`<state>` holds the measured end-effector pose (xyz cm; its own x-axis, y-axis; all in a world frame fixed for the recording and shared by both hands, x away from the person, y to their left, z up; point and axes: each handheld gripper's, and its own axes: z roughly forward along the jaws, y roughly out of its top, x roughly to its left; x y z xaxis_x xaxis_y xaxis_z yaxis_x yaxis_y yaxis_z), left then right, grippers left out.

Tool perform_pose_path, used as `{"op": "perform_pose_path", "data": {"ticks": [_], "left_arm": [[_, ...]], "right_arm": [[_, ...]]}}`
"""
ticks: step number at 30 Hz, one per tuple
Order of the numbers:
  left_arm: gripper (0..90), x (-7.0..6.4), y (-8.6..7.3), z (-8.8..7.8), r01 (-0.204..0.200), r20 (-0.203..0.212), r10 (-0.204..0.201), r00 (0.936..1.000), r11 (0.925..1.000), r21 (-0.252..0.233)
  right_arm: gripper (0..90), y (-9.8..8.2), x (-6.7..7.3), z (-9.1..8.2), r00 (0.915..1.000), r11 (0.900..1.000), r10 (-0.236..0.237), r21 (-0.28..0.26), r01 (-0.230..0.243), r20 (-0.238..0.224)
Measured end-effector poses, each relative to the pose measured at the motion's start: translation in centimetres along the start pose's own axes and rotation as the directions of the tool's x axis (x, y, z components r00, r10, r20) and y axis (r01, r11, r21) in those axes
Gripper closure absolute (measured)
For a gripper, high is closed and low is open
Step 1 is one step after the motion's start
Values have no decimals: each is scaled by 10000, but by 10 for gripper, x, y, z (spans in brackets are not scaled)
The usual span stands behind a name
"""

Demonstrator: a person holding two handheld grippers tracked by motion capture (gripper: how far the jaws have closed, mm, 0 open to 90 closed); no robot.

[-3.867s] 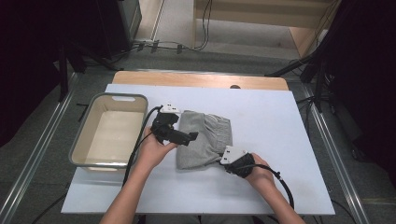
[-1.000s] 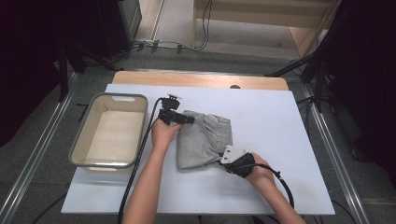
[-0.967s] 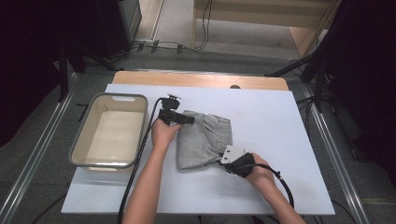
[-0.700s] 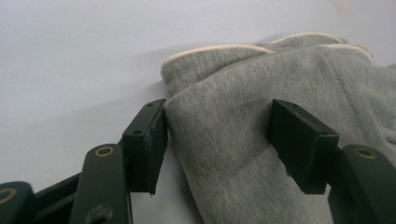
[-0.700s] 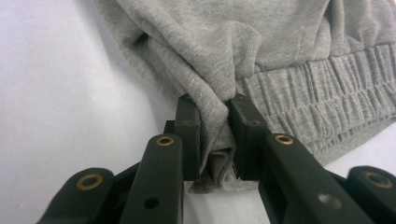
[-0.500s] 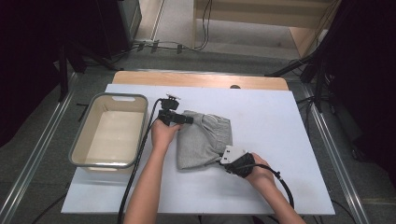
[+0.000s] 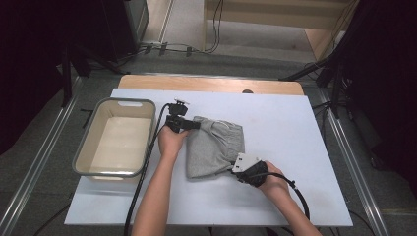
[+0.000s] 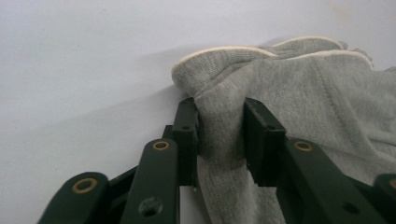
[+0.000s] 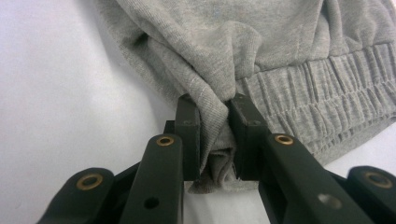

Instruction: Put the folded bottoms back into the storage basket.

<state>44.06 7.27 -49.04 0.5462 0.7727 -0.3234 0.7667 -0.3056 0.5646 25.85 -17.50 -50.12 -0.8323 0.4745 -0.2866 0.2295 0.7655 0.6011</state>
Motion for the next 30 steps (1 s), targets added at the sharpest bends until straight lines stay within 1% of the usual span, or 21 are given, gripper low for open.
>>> {"op": "perform_pose_path", "data": {"ticks": [1,4,8,9,12,15,20,22,25,26,27,30], "left_arm": [[714,-1,0,0,-9,-58,10,10000,10000,27],[718,-2,0,0,-40,-83,40,10000,10000,27],[726,-3,1,-1,-116,-106,116,9999,9999,36],[728,-4,1,-2,-209,-165,210,9996,9998,52],[730,-5,1,-3,-293,-209,293,9994,9996,15],[732,-8,1,-6,-490,-259,488,9985,9988,-91],[737,-10,2,-11,-605,-247,601,9979,9981,-154],[738,-12,2,-13,-716,-244,711,9972,9972,-207],[742,-15,2,-17,-856,-198,850,9962,9957,-353],[742,-15,2,-17,-856,-198,850,9962,9957,-353],[743,-16,2,-19,-949,-166,944,9954,9948,-373],[744,-17,3,-21,-1031,-138,1026,9946,9938,-410]], "right_arm": [[731,0,0,0,10000,10000,13,-3,-13,-14],[731,0,0,0,10000,10000,4,-8,-4,-11],[732,0,1,0,9998,9999,107,25,-107,-158],[732,0,0,0,9998,9999,111,14,-111,-158],[734,0,0,0,9997,9999,124,32,-124,-209],[740,-1,-2,-1,9992,9995,303,-51,-305,-247],[746,-1,-4,-3,9986,9988,472,-145,-475,-237],[747,-1,-6,-3,9980,9981,554,-239,-561,-306],[749,-2,-8,-6,9955,9957,838,-364,-854,-432],[749,-2,-9,-6,9954,9955,847,-389,-865,-459],[749,-3,-9,-7,9943,9946,925,-417,-947,-531],[749,-3,-10,-8,9940,9943,939,-460,-965,-560]]}}
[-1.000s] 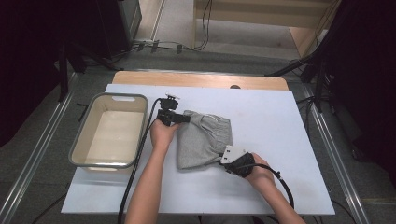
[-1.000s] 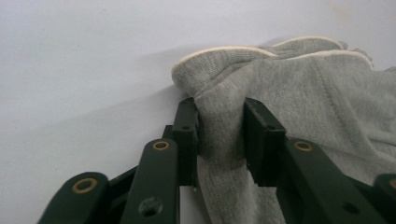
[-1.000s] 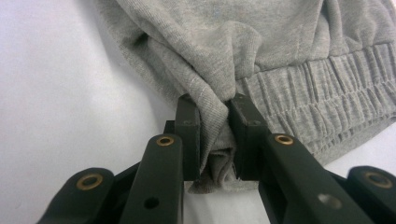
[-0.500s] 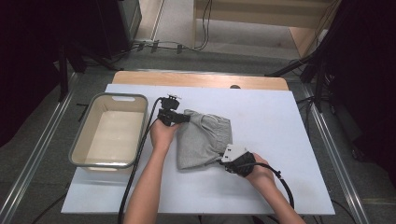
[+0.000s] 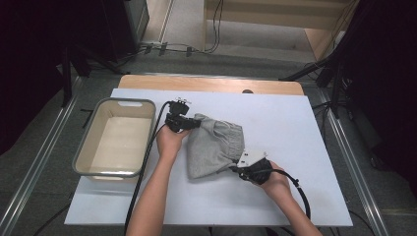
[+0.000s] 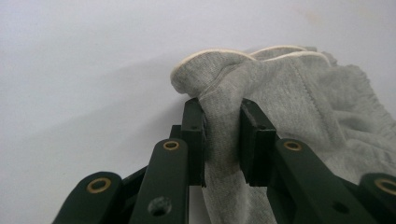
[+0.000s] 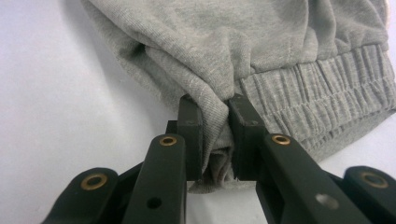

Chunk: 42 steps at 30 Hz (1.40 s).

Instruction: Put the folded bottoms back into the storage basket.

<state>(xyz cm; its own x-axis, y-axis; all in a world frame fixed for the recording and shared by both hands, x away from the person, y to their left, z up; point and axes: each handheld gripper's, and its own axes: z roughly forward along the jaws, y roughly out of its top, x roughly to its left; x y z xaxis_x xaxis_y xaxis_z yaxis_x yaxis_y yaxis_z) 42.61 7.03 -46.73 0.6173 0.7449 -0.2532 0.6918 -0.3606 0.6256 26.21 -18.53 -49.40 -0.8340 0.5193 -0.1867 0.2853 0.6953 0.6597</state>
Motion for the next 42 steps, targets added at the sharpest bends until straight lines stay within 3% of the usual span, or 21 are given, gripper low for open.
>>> {"op": "perform_pose_path", "data": {"ticks": [14,42], "left_arm": [[750,-8,3,-10,-184,238,192,9995,9993,-339],[752,-23,7,-27,-630,650,693,9955,9936,-935]], "right_arm": [[749,0,-4,-12,9996,9986,276,-455,-279,-76],[750,3,-7,-37,9993,9922,355,-1190,-364,-98]]}}
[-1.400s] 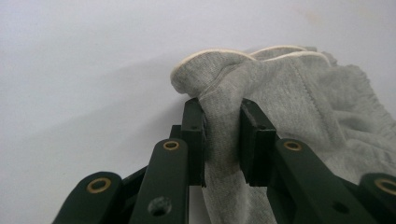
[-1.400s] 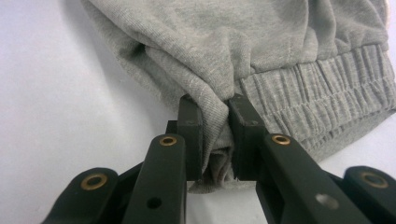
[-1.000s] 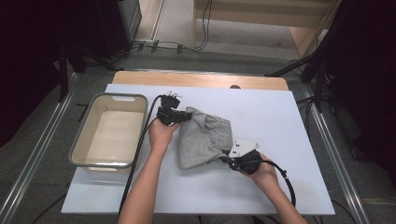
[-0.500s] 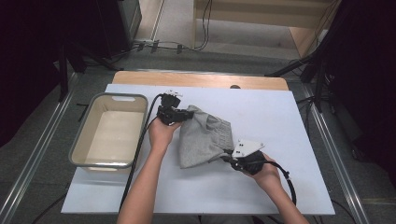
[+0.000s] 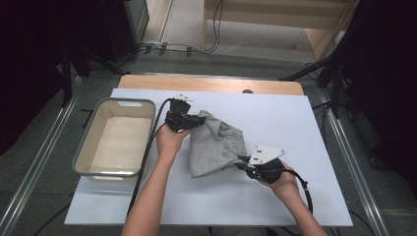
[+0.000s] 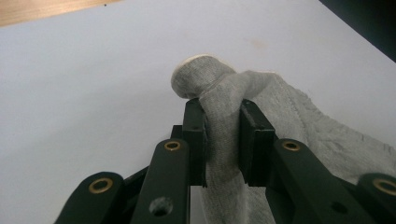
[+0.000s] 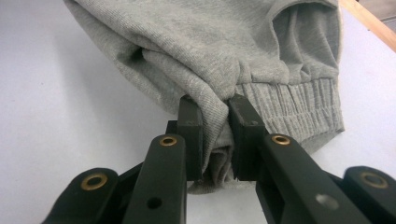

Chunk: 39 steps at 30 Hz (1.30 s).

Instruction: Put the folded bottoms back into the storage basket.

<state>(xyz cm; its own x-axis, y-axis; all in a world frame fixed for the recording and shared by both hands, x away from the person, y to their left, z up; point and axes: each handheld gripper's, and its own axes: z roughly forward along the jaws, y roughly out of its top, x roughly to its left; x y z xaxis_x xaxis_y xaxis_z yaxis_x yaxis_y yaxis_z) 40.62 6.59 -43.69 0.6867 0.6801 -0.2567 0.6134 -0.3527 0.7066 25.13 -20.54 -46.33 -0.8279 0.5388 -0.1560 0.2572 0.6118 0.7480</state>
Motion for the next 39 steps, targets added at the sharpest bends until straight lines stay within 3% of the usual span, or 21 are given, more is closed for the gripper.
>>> {"op": "perform_pose_path", "data": {"ticks": [11,27,39], "left_arm": [[752,-6,4,-10,-174,106,178,9998,9994,-305],[753,-23,17,-31,-964,116,976,9952,9926,-743],[753,-27,23,-41,-1099,97,1112,9937,9899,-894]], "right_arm": [[750,3,-2,-10,9998,9993,123,-346,-118,143],[750,13,-1,-25,9992,9963,37,-859,-3,388],[750,22,2,-34,9983,9933,-134,-1143,198,567]]}}
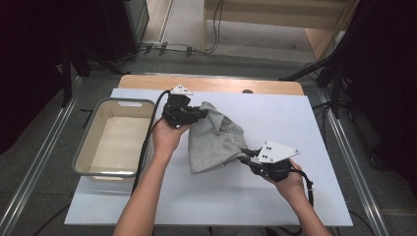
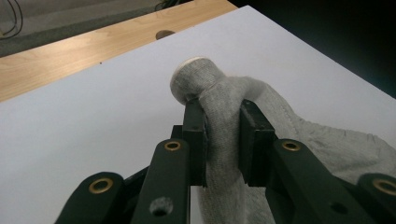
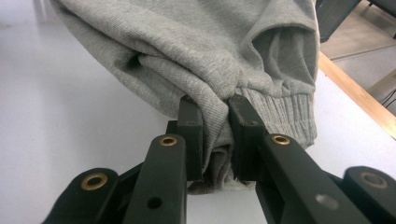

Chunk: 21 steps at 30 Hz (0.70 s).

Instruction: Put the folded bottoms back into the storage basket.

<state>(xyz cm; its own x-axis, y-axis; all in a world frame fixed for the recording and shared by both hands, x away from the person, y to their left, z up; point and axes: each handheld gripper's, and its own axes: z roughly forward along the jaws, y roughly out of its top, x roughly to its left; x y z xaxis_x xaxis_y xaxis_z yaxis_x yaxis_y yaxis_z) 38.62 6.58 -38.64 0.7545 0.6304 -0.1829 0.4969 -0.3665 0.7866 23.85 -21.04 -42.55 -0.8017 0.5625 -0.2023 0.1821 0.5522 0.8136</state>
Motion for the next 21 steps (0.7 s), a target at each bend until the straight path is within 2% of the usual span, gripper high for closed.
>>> {"op": "perform_pose_path", "data": {"ticks": [14,21], "left_arm": [[753,-4,8,-10,-215,11,215,9998,9996,-205],[753,-5,10,-12,-250,29,251,9997,9994,-248]], "right_arm": [[751,12,2,-9,10000,9992,-88,-388,89,44],[751,14,1,-10,9999,9991,-120,-399,123,63]]}}
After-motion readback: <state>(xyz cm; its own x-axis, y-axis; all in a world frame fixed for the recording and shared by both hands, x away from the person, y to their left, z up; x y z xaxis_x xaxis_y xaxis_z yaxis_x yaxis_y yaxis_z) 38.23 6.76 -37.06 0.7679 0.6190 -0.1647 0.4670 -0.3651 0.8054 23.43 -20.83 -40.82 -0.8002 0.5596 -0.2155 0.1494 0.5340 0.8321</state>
